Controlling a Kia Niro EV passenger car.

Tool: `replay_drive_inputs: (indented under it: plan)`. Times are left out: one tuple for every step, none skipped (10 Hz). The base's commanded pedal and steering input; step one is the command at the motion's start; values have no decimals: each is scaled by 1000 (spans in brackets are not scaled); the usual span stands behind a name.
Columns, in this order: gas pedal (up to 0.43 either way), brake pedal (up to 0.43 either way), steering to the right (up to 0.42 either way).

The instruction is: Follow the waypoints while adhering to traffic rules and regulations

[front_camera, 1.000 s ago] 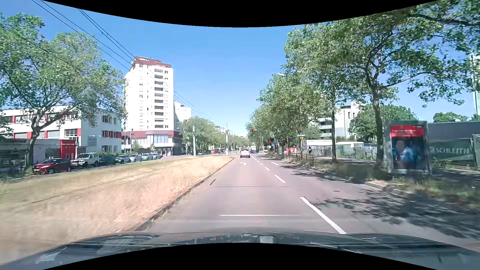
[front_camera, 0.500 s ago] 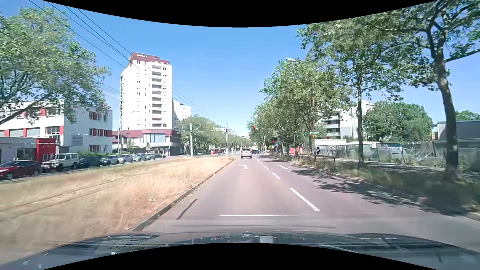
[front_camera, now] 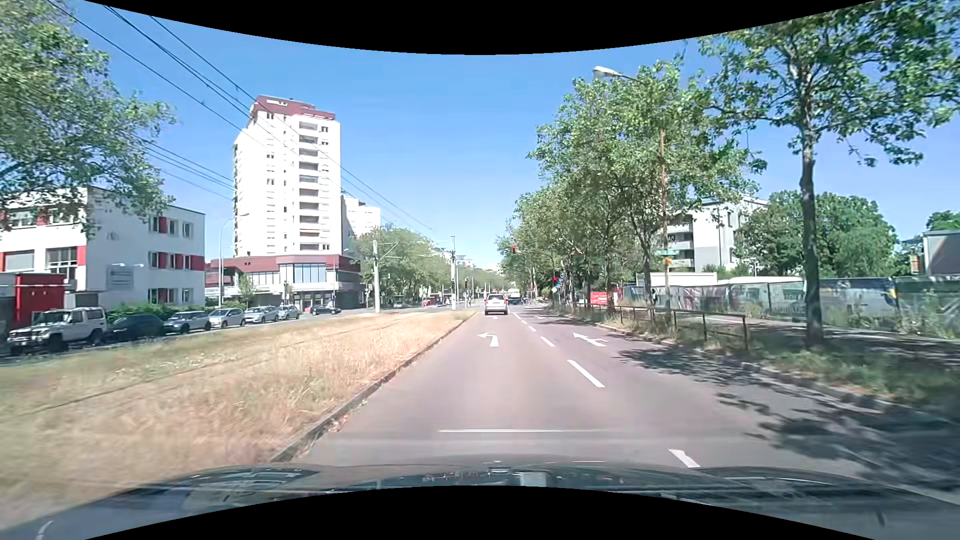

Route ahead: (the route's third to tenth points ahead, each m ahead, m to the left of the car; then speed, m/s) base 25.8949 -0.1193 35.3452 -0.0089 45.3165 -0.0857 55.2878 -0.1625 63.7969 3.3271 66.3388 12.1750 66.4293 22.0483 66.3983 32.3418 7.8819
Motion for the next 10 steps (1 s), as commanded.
replay_drive_inputs:
  plan:
    - [0, 140, -8]
    - [0, 134, -8]
    - [0, 134, -8]
    - [0, 140, -7]
    - [0, 140, -7]
    - [0, 140, -7]
    - [0, 134, -7]
    - [0, 146, -7]
    - [0, 140, -6]
    - [0, 140, -6]
